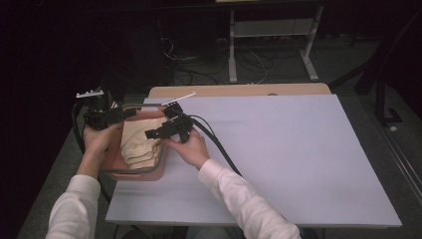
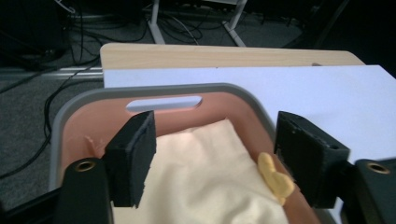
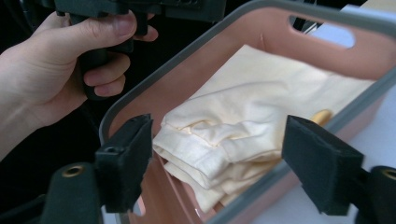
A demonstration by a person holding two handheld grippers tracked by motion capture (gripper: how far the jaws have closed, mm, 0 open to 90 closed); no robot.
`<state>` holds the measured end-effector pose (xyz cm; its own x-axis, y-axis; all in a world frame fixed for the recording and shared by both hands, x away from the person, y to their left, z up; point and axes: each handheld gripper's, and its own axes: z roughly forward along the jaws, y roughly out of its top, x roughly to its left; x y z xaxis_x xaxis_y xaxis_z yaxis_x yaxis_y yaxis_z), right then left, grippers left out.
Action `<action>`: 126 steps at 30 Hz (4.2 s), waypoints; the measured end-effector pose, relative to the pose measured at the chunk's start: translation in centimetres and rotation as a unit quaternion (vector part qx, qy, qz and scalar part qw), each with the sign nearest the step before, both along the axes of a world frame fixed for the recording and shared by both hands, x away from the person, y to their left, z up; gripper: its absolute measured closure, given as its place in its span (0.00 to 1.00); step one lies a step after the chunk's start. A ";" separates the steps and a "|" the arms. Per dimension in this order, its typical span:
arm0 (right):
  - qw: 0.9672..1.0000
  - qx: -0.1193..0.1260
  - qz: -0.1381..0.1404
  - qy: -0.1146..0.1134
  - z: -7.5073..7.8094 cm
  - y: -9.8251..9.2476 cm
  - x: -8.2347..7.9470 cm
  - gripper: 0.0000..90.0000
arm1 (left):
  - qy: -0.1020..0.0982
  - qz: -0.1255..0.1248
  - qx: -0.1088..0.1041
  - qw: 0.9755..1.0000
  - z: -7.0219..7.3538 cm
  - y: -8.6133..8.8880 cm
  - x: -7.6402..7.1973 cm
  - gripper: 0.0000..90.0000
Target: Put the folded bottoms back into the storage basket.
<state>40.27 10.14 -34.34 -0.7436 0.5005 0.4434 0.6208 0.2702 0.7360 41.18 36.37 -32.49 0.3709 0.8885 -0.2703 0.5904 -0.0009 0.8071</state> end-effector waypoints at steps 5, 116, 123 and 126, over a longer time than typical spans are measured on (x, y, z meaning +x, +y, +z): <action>1.000 -0.004 0.001 -0.020 0.7 -1.7 -0.1 0.16 | -0.012 -0.004 0.001 1.000 0.7 -0.8 -0.5 0.21; 0.992 -0.006 -0.098 -0.080 -5.1 -29.7 -7.5 0.00 | -0.068 -0.222 0.032 0.972 -3.4 -16.9 -10.1 0.00; 0.991 -0.002 -0.105 -0.087 -5.5 -30.9 -8.2 0.00 | -0.059 -0.231 0.038 0.970 -4.3 -17.3 -10.6 0.00; 0.991 -0.005 -0.105 -0.087 -5.5 -31.3 -8.5 0.00 | -0.053 -0.234 0.041 0.970 -4.7 -17.5 -10.8 0.00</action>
<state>31.81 -21.17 -39.88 -0.6872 0.6559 0.3124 0.5281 0.1557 0.8348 30.35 18.92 -37.18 0.7606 0.6329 -0.1446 0.4235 -0.3149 0.8494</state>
